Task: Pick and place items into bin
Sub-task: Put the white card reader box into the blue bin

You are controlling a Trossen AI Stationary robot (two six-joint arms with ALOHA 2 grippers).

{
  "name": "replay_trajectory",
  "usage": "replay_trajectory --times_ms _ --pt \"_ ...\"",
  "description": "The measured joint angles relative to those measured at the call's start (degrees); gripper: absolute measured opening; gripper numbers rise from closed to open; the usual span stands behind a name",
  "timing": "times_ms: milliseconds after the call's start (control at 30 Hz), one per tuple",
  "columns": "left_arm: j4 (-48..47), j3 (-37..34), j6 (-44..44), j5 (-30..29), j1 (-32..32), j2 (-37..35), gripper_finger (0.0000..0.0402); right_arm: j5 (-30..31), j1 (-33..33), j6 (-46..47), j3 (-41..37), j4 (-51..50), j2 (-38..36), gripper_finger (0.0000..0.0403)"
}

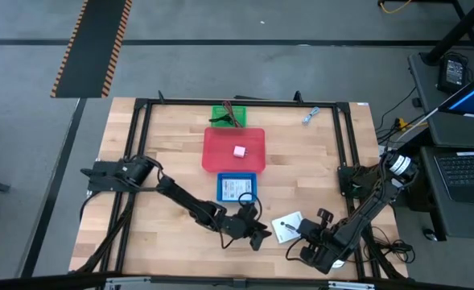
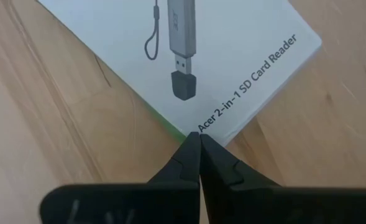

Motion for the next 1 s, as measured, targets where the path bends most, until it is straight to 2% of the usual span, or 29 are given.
replay_trajectory --times_ms 267,433,633,767,900,1000 --pt "-1.32 0.85 -0.78 0.65 0.40 1.12 0.0174 0.02 -0.48 -0.22 -0.07 1.29 0.07 0.0000" --pt "-10.69 4.02 -0.70 4.34 1.22 1.13 0.0173 -0.03 -0.63 -0.22 -0.07 1.32 0.07 0.0000" --pt "-18.73 8.28 1.17 4.34 1.73 1.13 0.0173 0.42 -0.62 -0.21 -0.09 1.47 0.10 0.0000" --pt "-21.90 8.49 -2.79 2.50 2.65 1.20 0.0173 0.56 -0.61 -0.20 -0.11 1.53 0.11 0.0000" --pt "-21.21 8.55 -5.22 2.56 3.36 1.45 0.0173 0.66 -0.61 -0.21 -0.11 1.53 0.11 0.0000" --pt "-20.82 8.50 -7.65 4.87 3.61 2.66 0.0173 0.74 -0.61 -0.20 -0.11 1.51 0.11 0.0000"
